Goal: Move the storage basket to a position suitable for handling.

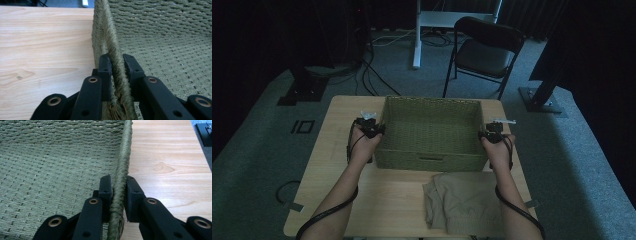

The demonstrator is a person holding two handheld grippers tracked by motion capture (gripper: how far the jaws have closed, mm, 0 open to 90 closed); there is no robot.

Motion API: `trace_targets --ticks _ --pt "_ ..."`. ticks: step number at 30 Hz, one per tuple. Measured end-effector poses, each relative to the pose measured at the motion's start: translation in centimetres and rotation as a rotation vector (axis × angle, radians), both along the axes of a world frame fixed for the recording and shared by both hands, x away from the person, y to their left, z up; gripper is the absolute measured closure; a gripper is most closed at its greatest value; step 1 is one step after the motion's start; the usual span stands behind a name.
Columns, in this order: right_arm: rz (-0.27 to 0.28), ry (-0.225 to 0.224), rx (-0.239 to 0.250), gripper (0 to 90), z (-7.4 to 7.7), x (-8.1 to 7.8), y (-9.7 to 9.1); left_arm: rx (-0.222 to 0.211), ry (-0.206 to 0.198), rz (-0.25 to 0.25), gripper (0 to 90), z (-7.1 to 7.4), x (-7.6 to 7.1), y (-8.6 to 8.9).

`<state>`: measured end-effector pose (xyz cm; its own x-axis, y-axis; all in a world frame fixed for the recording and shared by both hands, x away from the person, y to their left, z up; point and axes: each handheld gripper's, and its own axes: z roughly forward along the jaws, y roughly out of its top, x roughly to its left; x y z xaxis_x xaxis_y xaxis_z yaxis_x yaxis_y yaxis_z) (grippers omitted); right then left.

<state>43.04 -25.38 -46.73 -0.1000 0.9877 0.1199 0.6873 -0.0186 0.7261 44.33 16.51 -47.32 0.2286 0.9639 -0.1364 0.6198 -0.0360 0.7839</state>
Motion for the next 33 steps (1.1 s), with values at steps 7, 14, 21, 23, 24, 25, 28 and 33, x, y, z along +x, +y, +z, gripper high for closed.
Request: trace_targets --ticks 7,14,21,23,24,25,28,33 --pt "-0.007 0.005 0.006 77.8 0.0 -0.1 -1.5 0.005 0.001 -0.013 78.9 0.0 0.2 -1.2" --pt "-0.02 0.009 0.006 77.8 0.1 -0.3 -3.0 0.01 0.002 -0.029 79.0 0.0 0.7 -3.0" --pt "-0.035 0.016 0.008 78.0 0.1 -0.4 -4.6 0.015 0.006 -0.04 78.9 0.0 0.8 -4.7" --pt "-0.04 0.017 0.011 78.1 0.1 -0.4 -5.0 0.023 0.006 -0.042 78.9 0.1 0.9 -5.2" --pt "-0.042 0.018 0.01 78.1 0.1 -0.4 -5.2 0.024 0.008 -0.043 79.0 0.1 0.9 -5.3" --pt "-0.042 0.018 0.01 78.1 0.1 -0.4 -5.2 0.024 0.008 -0.043 78.9 0.1 0.9 -5.3" --pt "-0.048 0.021 0.013 78.2 0.1 -0.4 -5.9 0.022 0.012 -0.046 79.0 0.1 1.0 -6.1" --pt "-0.064 0.026 0.014 78.5 0.2 -0.5 -7.3 0.013 0.015 -0.048 78.9 0.0 0.9 -7.5"
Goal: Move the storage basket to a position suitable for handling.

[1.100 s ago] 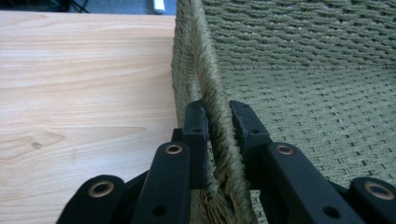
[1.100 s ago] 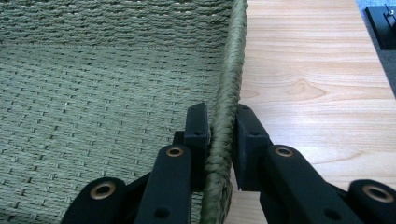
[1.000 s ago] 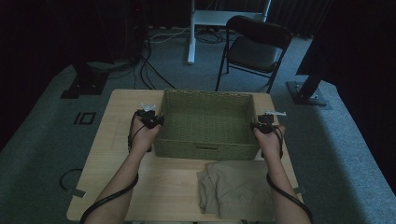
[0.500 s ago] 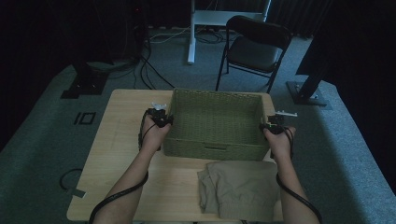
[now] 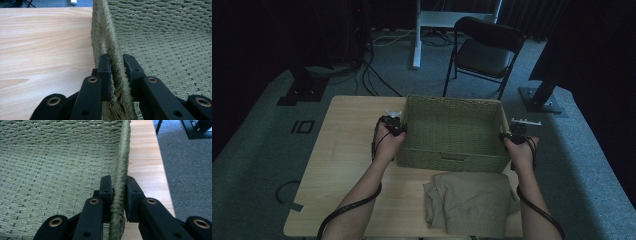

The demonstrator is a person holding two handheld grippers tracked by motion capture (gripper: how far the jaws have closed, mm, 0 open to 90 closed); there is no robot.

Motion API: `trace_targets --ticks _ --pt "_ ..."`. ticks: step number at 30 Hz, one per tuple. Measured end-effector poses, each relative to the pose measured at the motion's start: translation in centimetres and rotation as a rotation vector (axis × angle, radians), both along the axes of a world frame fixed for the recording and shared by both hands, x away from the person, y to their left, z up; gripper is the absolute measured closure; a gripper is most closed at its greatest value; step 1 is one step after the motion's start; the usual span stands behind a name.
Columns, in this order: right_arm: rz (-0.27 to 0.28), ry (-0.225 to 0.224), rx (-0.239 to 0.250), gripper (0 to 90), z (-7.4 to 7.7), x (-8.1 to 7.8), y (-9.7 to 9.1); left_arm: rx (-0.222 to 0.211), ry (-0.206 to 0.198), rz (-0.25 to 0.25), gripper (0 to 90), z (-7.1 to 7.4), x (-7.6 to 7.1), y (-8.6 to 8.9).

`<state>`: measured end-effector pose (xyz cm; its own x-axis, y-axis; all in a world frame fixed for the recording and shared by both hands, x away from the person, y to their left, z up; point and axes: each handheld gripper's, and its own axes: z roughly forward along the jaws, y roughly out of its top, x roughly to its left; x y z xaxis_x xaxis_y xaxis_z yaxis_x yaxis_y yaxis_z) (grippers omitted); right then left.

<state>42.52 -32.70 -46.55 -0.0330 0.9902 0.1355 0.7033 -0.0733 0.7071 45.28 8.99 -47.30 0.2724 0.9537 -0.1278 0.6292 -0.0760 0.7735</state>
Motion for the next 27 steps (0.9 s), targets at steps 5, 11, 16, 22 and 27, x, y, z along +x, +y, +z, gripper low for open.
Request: trace_targets --ticks 5,11,16,22,27 --pt "0.009 0.006 -0.015 78.9 0.1 0.3 -0.7 0.011 0.003 0.009 78.8 0.0 -0.4 -0.8" --pt "0.008 0.006 -0.011 79.4 0.1 0.7 -1.1 0.01 0.01 0.028 78.8 0.0 -0.8 -1.2" --pt "0.011 0.009 -0.012 79.5 0.1 0.7 -1.1 0.008 0.016 0.032 78.8 0.0 -1.0 -1.2" --pt "0.015 0.01 -0.007 79.6 0.1 0.7 -1.2 -0.003 0.026 0.039 78.8 0.0 -1.3 -1.2" --pt "0.02 0.014 -0.015 79.6 0.1 0.9 -1.1 -0.013 0.027 0.031 77.1 0.0 -1.4 -1.1"
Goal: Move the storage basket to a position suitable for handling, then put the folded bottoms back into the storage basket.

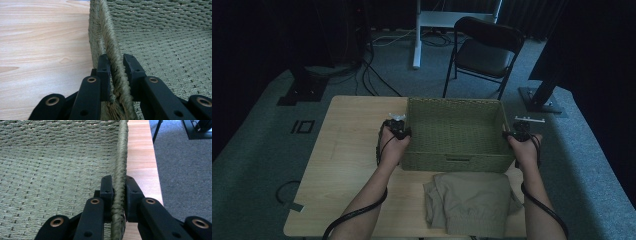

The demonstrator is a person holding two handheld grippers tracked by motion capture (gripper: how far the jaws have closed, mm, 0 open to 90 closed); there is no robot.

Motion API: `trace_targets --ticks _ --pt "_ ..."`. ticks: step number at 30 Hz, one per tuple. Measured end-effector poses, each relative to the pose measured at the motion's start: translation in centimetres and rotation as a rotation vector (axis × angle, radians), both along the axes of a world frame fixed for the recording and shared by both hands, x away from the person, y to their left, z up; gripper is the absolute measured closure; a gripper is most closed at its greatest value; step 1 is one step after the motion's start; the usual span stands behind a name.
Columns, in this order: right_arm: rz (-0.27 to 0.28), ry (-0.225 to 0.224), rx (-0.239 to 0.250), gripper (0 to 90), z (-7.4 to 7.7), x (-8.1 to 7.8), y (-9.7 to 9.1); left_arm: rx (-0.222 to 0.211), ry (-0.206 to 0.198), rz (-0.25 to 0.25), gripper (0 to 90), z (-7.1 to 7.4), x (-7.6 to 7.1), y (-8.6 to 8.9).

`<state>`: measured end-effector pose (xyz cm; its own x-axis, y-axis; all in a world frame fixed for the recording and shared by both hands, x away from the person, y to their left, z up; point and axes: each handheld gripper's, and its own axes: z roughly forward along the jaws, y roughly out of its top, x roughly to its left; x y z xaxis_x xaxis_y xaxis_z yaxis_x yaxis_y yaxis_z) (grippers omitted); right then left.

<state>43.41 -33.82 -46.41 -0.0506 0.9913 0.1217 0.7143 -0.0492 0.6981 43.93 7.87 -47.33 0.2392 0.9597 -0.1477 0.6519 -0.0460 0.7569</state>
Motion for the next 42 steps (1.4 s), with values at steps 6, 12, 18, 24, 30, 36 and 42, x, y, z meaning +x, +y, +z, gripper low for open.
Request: trace_targets --ticks 6,12,18,24,30,36,42 --pt "0.041 -0.018 0.027 53.9 0.2 -0.1 -0.4 0.022 0.008 -0.06 68.2 0.1 0.2 -0.1" --pt "0.088 -0.117 0.035 41.6 1.0 -0.6 -0.2 0.016 0.004 -0.137 37.0 -0.3 0.5 -0.2" --pt "0.105 -0.217 0.051 32.2 1.9 -0.9 -0.3 -0.038 -0.034 -0.239 21.0 0.1 0.6 0.2" --pt "0.111 -0.214 0.08 21.0 2.4 -1.5 0.0 -0.014 -0.098 -0.263 17.8 0.7 0.7 1.5" --pt "0.161 -0.218 0.075 12.8 2.7 -2.1 0.3 -0.01 -0.118 -0.272 17.8 2.3 0.3 2.3" --pt "0.214 -0.24 0.049 13.0 3.3 -2.8 0.9 -0.047 -0.157 -0.287 17.7 3.8 -0.7 2.7" --pt "0.247 -0.259 0.05 12.4 3.8 -3.8 1.6 -0.073 -0.172 -0.29 17.8 4.4 -1.9 3.3"
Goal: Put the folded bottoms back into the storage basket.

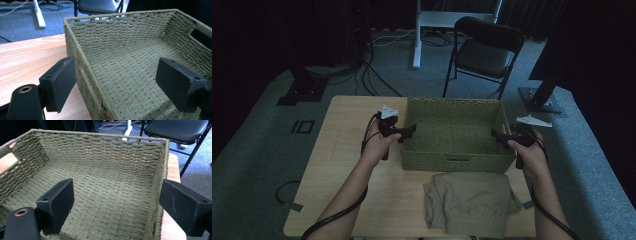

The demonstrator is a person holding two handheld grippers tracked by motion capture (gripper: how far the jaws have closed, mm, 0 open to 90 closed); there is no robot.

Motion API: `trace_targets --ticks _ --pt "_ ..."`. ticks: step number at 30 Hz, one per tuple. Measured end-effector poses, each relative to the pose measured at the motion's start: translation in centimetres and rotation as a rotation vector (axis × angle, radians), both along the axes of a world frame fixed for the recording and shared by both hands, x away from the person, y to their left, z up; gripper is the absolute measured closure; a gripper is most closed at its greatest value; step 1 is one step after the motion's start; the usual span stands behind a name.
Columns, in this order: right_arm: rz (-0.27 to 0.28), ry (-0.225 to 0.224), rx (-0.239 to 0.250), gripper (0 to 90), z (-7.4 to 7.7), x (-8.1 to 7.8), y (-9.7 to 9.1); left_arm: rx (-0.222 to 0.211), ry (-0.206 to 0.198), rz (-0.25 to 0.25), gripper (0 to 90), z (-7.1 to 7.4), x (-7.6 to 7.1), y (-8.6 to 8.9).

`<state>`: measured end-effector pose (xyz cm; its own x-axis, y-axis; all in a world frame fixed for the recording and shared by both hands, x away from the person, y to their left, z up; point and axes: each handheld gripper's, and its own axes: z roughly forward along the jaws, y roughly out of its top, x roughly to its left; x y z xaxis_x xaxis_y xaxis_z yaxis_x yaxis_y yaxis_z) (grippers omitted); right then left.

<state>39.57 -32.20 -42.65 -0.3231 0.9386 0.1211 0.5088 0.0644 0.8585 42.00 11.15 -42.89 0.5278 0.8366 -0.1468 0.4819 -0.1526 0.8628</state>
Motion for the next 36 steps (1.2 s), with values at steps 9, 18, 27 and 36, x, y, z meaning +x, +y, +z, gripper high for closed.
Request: trace_targets --ticks 9,18,27,36 --pt "0.003 -0.008 0.03 12.3 0.5 -1.7 0.3 -0.013 -0.01 -0.055 17.7 1.1 -2.3 0.3" --pt "0.013 -0.039 0.024 12.3 0.6 -3.6 0.5 -0.02 -0.026 -0.102 17.7 1.4 -4.5 -0.7" --pt "0.032 -0.068 0.012 12.3 0.6 -5.7 0.8 -0.014 -0.032 -0.131 17.7 1.0 -6.6 -1.4" --pt "0.037 -0.092 0.023 12.3 0.3 -7.5 0.7 -0.006 -0.033 -0.195 17.7 0.6 -8.5 -2.6"
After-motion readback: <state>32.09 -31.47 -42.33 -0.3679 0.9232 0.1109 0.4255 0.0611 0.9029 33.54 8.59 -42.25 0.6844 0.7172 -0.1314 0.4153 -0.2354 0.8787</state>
